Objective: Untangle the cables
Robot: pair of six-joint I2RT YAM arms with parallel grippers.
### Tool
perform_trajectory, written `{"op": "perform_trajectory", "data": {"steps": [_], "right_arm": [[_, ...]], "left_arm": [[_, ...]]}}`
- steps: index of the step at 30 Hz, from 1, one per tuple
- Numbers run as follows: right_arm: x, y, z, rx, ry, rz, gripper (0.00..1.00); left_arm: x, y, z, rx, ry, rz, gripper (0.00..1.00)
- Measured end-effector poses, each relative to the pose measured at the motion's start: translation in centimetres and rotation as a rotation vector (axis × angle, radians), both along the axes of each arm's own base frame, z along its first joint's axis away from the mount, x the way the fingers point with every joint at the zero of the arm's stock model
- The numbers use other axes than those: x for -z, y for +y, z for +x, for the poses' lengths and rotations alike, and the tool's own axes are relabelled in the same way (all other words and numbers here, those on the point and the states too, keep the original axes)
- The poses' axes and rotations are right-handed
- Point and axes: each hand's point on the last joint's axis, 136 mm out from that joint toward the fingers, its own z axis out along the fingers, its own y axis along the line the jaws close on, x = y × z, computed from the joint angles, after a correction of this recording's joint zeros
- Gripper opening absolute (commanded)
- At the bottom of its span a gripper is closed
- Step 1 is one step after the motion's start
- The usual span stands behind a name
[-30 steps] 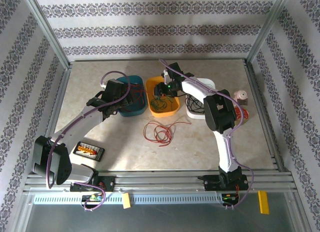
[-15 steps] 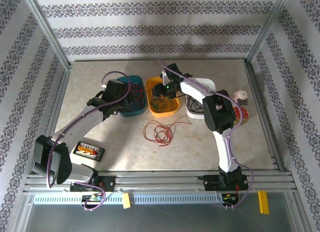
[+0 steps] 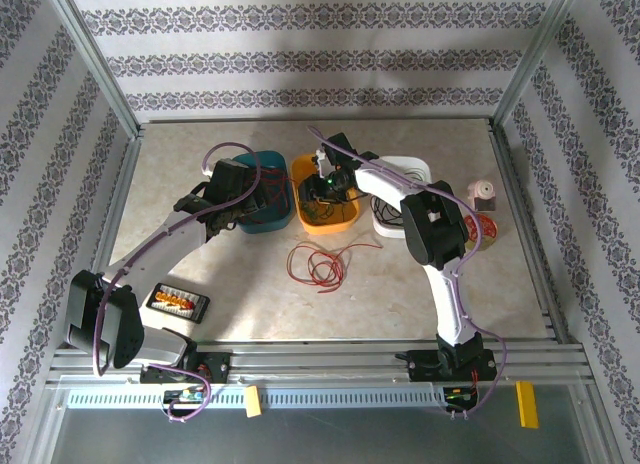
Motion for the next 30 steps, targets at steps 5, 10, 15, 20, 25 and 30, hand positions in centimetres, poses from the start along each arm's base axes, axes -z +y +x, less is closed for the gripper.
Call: {"op": "perform_trajectory", "data": {"steps": [5, 10, 15, 20, 25, 30], "right_arm": [[-0.2, -0.2, -0.3, -0.003, -0.003, -0.002, 0.23], [-0.8, -0.2, -0.3, 0.000, -0.011, 0.004, 0.13], [-1.3, -0.3, -0.6, 0.001, -0.017, 0.007, 0.05], [-2.5, -0.6, -0.5, 0.009, -0.049, 0.000, 0.02], [-4.8, 0.0, -0.8, -0.010, -0.119, -0.009, 0.02], [-7.0, 2.9, -2.4, -0.075, -0.170, 0.001, 0.02]], "left_arm": [[0.0, 0.0, 0.0, -0.001, 0.000, -0.001, 0.94], [0.0, 0.0, 0.0, -0.003, 0.000, -0.003, 0.94], [0.0, 0.0, 0.0, -0.003, 0.000, -0.003, 0.94], [0.0, 0.0, 0.0, -0.003, 0.000, -0.003, 0.94], [0.0, 0.0, 0.0, -0.007, 0.000, -0.006, 0.95], [0.1, 0.4, -0.3, -0.042, -0.006, -0.020, 0.95]]}}
